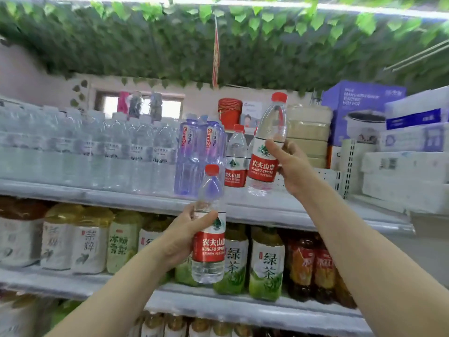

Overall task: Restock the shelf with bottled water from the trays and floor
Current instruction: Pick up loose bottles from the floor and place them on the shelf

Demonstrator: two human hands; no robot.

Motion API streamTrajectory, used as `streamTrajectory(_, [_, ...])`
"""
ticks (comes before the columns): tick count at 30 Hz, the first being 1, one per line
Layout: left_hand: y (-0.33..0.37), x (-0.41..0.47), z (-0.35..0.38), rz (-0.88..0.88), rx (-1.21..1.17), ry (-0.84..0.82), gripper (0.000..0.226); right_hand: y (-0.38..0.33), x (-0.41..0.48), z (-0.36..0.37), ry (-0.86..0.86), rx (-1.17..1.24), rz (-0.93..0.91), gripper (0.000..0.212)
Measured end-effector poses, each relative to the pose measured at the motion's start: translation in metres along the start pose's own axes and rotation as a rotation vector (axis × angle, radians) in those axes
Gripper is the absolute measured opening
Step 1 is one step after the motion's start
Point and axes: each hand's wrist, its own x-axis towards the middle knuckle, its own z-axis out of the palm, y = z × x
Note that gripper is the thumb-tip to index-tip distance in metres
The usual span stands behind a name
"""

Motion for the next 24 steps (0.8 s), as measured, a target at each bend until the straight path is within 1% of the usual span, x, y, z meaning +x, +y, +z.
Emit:
streamTrajectory(2, [0.004,0.005,-0.011,0.002,-0.006,-0.021,0.065,0.007,0.012,0.013,0.013,-0.013,0.027,0.055])
streamTrajectory(3, [0.006,0.007,-0.015,0.005,-0.005,-0.028,0.066,0.012,0.019,0.019,0.014,-0.022,0.039,0.056])
streamTrajectory(7, [0.012,0.015,-0.031,-0.001,0.020,-0.065,0.102,0.037,0.037,0.043,0.038,-0.146,0.063,0.046])
streamTrajectory(9, [0.014,0.018,-0.038,0.000,0.029,-0.075,0.111,0.047,0.045,0.049,0.053,-0.188,0.063,0.045])
streamTrajectory(10, [0.014,0.019,-0.042,0.001,0.028,-0.081,0.112,0.050,0.048,0.050,0.055,-0.201,0.063,0.044])
streamTrajectory(11, [0.015,0.019,-0.043,0.000,0.026,-0.084,0.108,0.052,0.049,0.051,0.055,-0.215,0.068,0.041])
streamTrajectory(14, [0.018,0.017,-0.046,0.013,0.001,-0.089,0.070,0.058,0.051,0.054,0.053,-0.246,0.087,0.032])
streamTrajectory(15, [0.020,0.017,-0.046,0.018,-0.003,-0.083,0.065,0.060,0.051,0.055,0.045,-0.250,0.093,0.031])
streamTrajectory(16, [0.020,0.018,-0.047,0.024,-0.003,-0.082,0.069,0.062,0.053,0.056,0.040,-0.255,0.098,0.032])
streamTrajectory(18, [0.022,0.020,-0.047,0.036,0.003,-0.093,0.088,0.065,0.053,0.058,0.029,-0.269,0.106,0.034])
streamTrajectory(19, [0.022,0.020,-0.046,0.038,0.000,-0.095,0.091,0.067,0.054,0.059,0.027,-0.277,0.109,0.033])
streamTrajectory(22, [0.022,0.026,-0.047,0.039,-0.024,-0.080,0.075,0.068,0.055,0.060,0.020,-0.313,0.096,0.032])
streamTrajectory(23, [0.023,0.026,-0.046,0.035,-0.024,-0.078,0.078,0.068,0.056,0.060,0.018,-0.322,0.088,0.033])
streamTrajectory(24, [0.023,0.028,-0.046,0.035,-0.017,-0.077,0.085,0.068,0.056,0.059,0.021,-0.329,0.080,0.035])
